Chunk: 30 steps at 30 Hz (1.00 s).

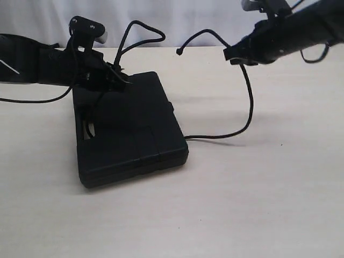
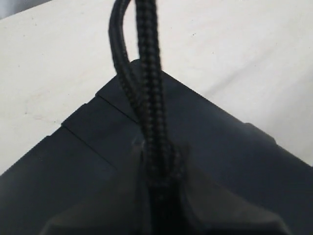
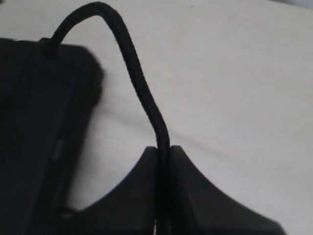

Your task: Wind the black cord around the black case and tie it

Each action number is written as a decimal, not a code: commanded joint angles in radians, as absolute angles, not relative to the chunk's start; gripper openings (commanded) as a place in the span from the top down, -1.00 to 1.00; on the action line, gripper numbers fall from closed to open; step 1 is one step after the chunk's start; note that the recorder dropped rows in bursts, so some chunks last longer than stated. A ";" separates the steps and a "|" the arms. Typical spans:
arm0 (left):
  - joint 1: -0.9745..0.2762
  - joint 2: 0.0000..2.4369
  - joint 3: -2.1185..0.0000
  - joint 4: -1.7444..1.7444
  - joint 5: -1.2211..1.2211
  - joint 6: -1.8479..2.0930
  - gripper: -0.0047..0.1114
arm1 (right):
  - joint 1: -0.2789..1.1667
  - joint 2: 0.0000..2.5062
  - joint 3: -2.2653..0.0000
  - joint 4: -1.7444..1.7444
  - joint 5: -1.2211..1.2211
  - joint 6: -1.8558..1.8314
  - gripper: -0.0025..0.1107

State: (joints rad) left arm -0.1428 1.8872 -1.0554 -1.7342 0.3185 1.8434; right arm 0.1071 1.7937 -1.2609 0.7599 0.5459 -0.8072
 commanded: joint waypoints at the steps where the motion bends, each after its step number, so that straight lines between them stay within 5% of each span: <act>1: -0.146 1.888 -1.061 -1.744 0.396 1.799 0.92 | 0.102 1.586 -1.055 1.002 0.552 -0.909 0.88; 10: -0.146 1.888 -1.061 -1.737 0.492 1.702 0.92 | 0.117 1.574 -0.970 1.304 0.764 -0.932 0.88; 23: -0.146 1.888 -1.061 -1.739 0.483 1.667 0.92 | 0.460 1.590 -0.938 1.558 0.000 -0.920 0.88; 30: -0.146 1.888 -1.061 -1.736 0.527 1.692 0.92 | 0.513 1.685 -0.982 1.558 0.027 -0.872 0.88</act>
State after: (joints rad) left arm -0.1428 1.8913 -1.0554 -1.7285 0.4859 1.6776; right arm 0.5024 1.6433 -0.9568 1.5541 -0.0072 -0.8858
